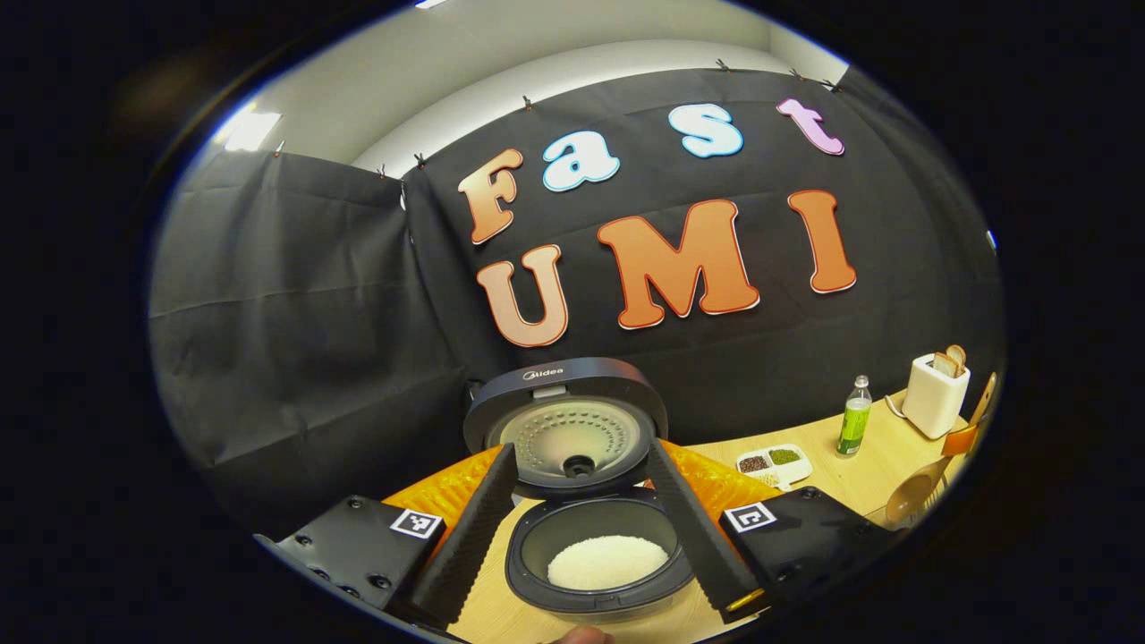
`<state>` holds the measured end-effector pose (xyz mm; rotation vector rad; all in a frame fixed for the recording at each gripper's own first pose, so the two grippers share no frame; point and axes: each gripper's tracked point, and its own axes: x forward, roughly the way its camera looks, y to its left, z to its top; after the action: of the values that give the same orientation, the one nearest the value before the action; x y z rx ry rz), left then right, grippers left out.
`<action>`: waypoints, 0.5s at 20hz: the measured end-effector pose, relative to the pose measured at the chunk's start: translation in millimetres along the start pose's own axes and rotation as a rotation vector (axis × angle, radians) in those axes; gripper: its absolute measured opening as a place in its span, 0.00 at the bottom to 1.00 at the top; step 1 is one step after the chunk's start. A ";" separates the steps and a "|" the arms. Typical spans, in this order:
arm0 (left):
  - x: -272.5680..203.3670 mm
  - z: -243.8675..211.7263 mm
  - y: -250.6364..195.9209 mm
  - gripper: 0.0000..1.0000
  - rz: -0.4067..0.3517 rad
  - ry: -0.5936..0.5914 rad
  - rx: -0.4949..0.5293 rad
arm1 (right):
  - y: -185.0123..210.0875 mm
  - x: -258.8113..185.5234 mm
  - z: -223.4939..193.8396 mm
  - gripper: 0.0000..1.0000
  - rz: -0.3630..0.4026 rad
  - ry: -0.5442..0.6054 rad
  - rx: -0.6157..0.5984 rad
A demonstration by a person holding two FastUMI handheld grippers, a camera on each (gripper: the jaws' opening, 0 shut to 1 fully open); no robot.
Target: Close the left gripper, press the button to open the rice cooker; take a wooden spoon from the chopstick holder with the right hand, scoop a spoonful of rice and pour it into the rice cooker, then put the wooden spoon back into the chopstick holder.
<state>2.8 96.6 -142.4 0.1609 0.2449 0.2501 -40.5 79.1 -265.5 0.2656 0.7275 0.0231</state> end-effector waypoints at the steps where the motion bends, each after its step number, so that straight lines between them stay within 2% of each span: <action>1: 0.9 -0.7 2.3 0.99 0.000 0.000 -0.001 | 3.1 3.6 -6.9 0.10 -0.013 0.006 -0.035; 6: 5.3 -9.5 19.4 1.00 0.012 0.013 0.006 | -0.6 25.8 -46.8 0.11 -0.094 0.069 -0.164; 10: 14.4 -18.7 30.6 0.99 0.010 0.024 0.021 | -11.4 37.5 -57.8 0.11 -0.193 0.027 -0.229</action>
<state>4.7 132.0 -157.7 0.1802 0.2712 0.2591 -51.4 85.6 -334.1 -0.0243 0.7672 -0.0729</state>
